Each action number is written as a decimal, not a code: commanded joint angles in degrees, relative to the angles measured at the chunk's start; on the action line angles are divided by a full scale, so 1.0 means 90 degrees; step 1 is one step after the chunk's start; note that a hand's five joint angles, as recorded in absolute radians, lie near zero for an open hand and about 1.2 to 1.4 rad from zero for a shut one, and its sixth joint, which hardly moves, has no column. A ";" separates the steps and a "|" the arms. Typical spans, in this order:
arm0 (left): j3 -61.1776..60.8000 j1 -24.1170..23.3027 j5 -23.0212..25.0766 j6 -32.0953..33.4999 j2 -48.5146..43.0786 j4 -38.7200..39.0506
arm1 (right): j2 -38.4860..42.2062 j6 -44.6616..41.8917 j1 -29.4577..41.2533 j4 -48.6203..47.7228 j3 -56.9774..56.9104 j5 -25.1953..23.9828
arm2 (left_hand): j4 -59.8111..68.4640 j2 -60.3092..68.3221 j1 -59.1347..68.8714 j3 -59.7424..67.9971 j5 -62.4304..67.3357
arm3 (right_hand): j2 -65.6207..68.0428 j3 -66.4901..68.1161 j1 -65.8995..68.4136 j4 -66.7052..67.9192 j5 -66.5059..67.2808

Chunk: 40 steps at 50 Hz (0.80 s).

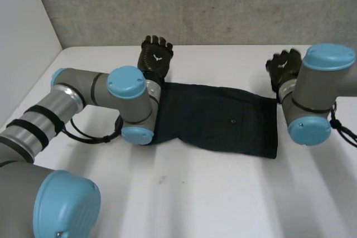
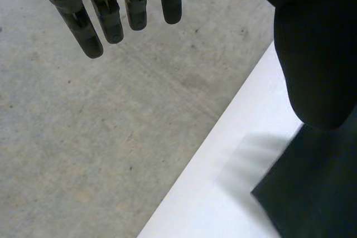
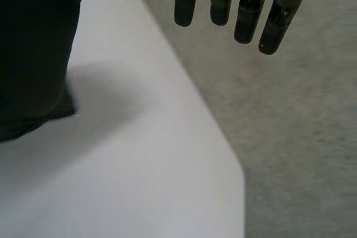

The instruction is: Fold the shorts.

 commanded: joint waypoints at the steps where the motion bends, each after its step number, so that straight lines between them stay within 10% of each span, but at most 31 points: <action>1: -0.1015 -0.0113 -0.0056 -0.0340 0.1045 -0.0068 | -0.1695 0.1115 -0.0066 -0.0128 0.1043 -0.0380 | -0.0207 -0.0216 -0.0109 -0.0247 -0.0298 | -0.0319 -0.0294 -0.0208 -0.0398 -0.0471; 14: -0.5115 0.0336 0.0793 -0.2605 0.4012 -0.0077 | -0.2468 0.2346 -0.0085 0.1064 0.3153 -0.1328 | -0.0127 -0.0136 -0.0029 -0.0168 -0.0218 | -0.0273 -0.0248 -0.0162 -0.0351 -0.0425; 23: -0.7149 0.0668 0.1077 -0.2763 0.5284 0.0108 | -0.2156 0.2601 -0.0241 0.0449 0.3603 -0.1553 | -0.0164 -0.0173 -0.0067 -0.0205 -0.0255 | 0.0250 0.0275 0.0361 0.0172 0.0098; 29: -0.7912 0.1049 0.1136 -0.2782 0.5811 0.0586 | -0.1795 0.2591 -0.0271 0.0058 0.3574 -0.1543 | -0.0164 -0.0173 -0.0066 -0.0205 -0.0255 | 0.2303 0.2328 0.2414 0.2224 0.2151; 35: -0.8331 0.1293 0.1136 -0.2782 0.6027 0.0977 | -0.1551 0.2513 -0.0378 -0.0109 0.3467 -0.1504 | -0.0164 -0.0173 -0.0066 -0.0205 -0.0255 | 0.7448 0.7473 0.7559 0.7369 0.7296; 40: -0.8469 0.1449 0.1136 -0.2782 0.6027 0.1095 | -0.1687 0.2435 -0.0671 0.0076 0.3486 -0.1504 | -0.0146 -0.0155 -0.0048 -0.0186 -0.0236 | 0.7459 0.7484 0.7569 0.7380 0.7307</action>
